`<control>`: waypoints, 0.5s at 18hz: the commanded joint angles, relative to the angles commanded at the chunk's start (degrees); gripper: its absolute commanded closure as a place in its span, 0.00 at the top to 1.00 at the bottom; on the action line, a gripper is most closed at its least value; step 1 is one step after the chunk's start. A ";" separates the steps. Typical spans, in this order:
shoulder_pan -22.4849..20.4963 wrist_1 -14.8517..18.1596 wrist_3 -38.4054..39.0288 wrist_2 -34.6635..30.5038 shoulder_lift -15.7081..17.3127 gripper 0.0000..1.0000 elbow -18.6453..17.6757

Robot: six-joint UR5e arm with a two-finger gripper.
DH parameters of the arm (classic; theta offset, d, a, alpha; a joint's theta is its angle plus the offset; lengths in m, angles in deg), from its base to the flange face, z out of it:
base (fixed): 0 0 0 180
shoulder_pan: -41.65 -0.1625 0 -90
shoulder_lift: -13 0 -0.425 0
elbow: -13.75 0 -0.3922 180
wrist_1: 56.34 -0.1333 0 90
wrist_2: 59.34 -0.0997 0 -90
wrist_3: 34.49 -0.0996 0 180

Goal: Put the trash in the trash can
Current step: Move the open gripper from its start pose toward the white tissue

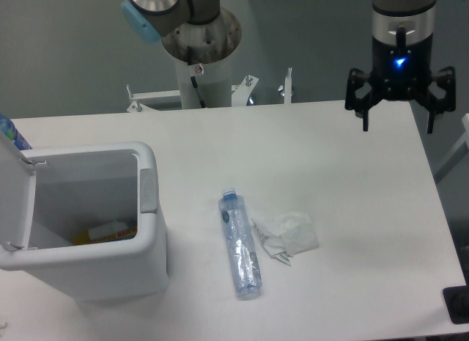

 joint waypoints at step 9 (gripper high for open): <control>0.00 -0.35 0.88 -0.09 -0.09 1.00 -0.88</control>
